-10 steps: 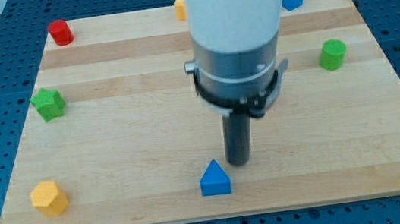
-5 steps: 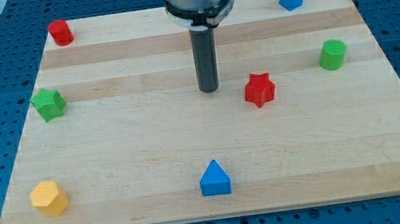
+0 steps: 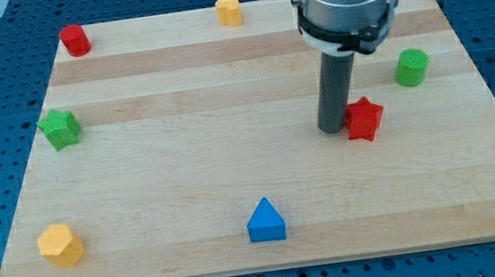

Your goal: Move the red star towards bottom right side

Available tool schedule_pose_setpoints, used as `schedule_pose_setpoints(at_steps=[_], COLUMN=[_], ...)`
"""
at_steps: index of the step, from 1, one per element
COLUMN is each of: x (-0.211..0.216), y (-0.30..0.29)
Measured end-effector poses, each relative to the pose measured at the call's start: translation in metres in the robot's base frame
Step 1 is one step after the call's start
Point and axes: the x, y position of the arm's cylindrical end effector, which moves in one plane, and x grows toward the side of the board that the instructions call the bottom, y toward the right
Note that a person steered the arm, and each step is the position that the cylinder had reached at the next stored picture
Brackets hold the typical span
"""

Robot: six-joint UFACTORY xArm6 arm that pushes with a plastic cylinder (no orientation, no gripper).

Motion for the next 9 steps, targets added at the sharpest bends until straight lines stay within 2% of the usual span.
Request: schedule_pose_setpoints(at_steps=[1,2,3,5,6,7,8,9], x=[-0.008,-0.008,0.007,-0.01,0.001,0.037,0.069,0.078], y=[0.002,0.031,0.051,0.05,0.073,0.095,0.096,0.096])
